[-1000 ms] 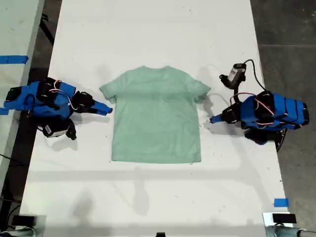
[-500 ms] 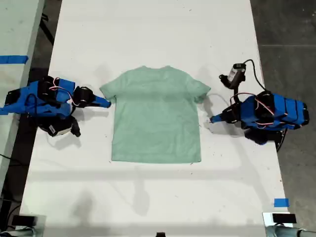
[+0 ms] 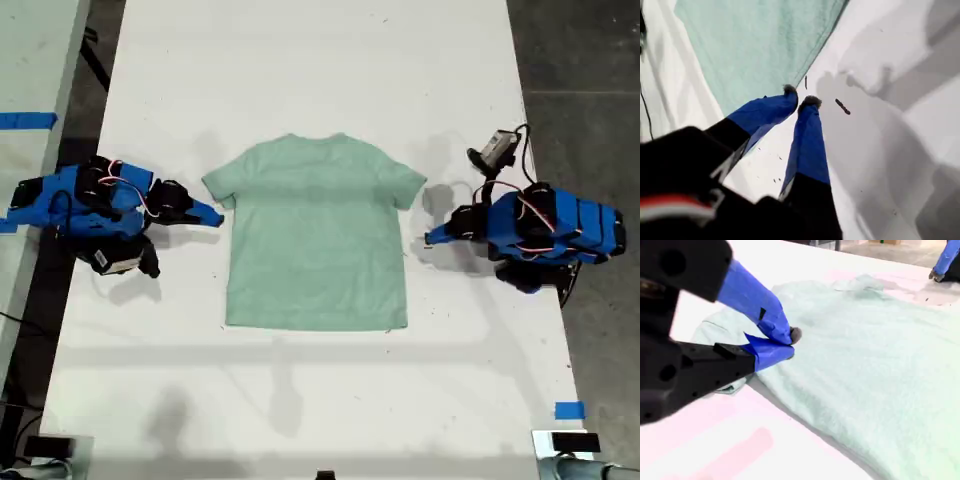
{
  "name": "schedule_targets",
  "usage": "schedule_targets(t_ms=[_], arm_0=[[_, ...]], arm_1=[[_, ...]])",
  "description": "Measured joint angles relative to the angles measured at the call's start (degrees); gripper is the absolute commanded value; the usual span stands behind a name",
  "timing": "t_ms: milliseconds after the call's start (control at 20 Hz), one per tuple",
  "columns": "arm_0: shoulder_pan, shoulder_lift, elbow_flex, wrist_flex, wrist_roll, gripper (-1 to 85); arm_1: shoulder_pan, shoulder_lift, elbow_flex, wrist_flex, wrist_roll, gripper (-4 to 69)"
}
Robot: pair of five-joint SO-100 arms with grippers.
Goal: Fold tshirt
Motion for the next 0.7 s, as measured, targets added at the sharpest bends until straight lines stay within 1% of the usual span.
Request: schedule_targets(t_ms=[50,100,150,200,250,350,450,550,600,700], arm_0=[[0.0,0.0,0.0,-1.8,-0.7,0.1],[0.0,0.0,0.0,-2.8,-1.8,0.1],[0.0,0.0,-0.7,-3.5,-2.4,0.1],[0.0,-0.6,-1.9,-4.0,-2.7,0.1],[0.1,-3.0,-4.8,-4.8,-2.7,0.1],[-0.1,-17.3,-14.6,-5.0,-1.8,0.1],[-3.3,-33.5,-27.6,-1.9,2.9,0.1],[-7.8,-44.0,-40.3,3.8,8.3,0.1],[-10.8,-46.9,-45.4,6.9,11.4,0.1],[-18.2,-51.5,-53.6,13.0,18.4,0.1]], arm_1=[[0.2,0.0,0.1,0.1,1.9,9.6],[0.2,0.0,0.1,0.1,2.7,6.2],[0.2,0.0,0.0,0.4,5.5,2.1],[0.3,0.0,-1.1,0.7,7.1,0.7],[0.8,0.0,-3.1,0.3,5.4,0.7],[2.6,0.0,-7.2,-2.3,3.0,0.6],[5.0,-5.8,-14.2,-2.9,0.6,0.6],[7.6,-18.2,-25.2,-2.9,-4.2,0.6],[8.9,-26.1,-31.6,-2.3,-7.4,0.6],[12.6,-41.2,-44.3,1.7,-13.9,0.6]])
